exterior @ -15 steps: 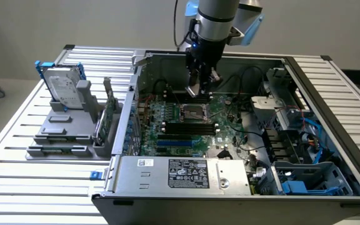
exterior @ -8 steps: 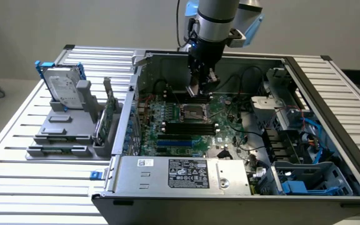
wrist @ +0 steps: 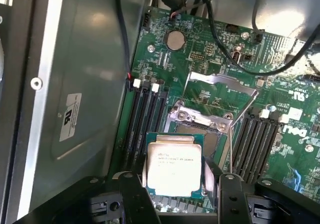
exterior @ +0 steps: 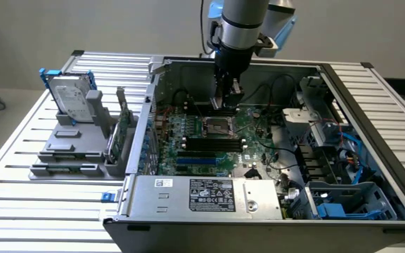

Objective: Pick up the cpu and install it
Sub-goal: 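Place the cpu into insertion slot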

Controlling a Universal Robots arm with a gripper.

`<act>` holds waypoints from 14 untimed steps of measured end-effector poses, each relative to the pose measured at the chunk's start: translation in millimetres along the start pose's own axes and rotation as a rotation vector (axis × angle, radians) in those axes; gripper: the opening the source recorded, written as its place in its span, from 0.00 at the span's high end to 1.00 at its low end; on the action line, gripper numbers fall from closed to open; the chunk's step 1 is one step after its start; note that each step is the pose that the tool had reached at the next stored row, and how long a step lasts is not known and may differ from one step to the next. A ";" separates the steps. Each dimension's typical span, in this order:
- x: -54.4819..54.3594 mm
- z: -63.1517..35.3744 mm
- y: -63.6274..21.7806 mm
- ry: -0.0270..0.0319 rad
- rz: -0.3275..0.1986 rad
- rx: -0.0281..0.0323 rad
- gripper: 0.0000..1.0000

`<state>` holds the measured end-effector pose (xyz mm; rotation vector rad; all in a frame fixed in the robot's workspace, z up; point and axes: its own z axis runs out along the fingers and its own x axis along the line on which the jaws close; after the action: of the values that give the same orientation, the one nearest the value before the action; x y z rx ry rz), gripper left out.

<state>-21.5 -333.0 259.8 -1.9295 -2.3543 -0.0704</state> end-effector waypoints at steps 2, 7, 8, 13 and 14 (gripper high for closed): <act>-0.1 1.0 0.0 0.0010 0.036 -0.0035 0.46; -0.5 5.2 -0.1 0.0016 0.114 -0.0105 0.46; -0.6 6.6 -0.3 0.0005 0.125 -0.0114 0.46; 0.4 14.0 -4.4 -0.0103 0.161 -0.0135 0.46; 0.7 15.5 -5.8 -0.0129 0.165 -0.0136 0.46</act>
<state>-28.0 -332.0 244.6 -2.1282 -2.1977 -0.0619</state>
